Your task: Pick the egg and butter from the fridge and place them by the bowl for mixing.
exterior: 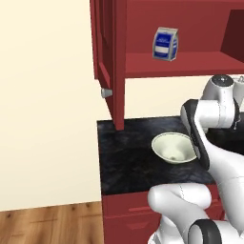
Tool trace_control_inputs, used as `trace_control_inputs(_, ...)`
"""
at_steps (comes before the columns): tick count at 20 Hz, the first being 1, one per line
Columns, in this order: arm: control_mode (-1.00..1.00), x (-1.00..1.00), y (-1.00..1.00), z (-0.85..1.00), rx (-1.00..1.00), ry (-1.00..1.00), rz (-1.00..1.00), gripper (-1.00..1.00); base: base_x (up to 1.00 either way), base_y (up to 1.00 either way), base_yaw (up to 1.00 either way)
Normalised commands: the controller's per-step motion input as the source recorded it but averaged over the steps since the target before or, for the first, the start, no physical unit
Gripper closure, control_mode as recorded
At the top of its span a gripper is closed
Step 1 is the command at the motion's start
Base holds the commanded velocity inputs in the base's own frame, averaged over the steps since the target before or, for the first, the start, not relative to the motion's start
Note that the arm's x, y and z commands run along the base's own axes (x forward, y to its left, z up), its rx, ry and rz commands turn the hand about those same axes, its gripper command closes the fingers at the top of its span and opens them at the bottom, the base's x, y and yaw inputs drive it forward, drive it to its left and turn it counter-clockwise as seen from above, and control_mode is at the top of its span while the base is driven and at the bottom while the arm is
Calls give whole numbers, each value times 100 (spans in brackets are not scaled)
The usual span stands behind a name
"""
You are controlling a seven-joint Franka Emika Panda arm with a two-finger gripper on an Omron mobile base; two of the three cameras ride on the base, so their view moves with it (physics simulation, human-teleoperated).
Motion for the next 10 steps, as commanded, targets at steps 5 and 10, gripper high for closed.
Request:
trace_control_inputs(5,-100,1,-38,-2,0,2,-41,100,0,0,0)
trace_control_inputs(10,-100,-8,-50,-4,10,14,-25,100,0,0,0)
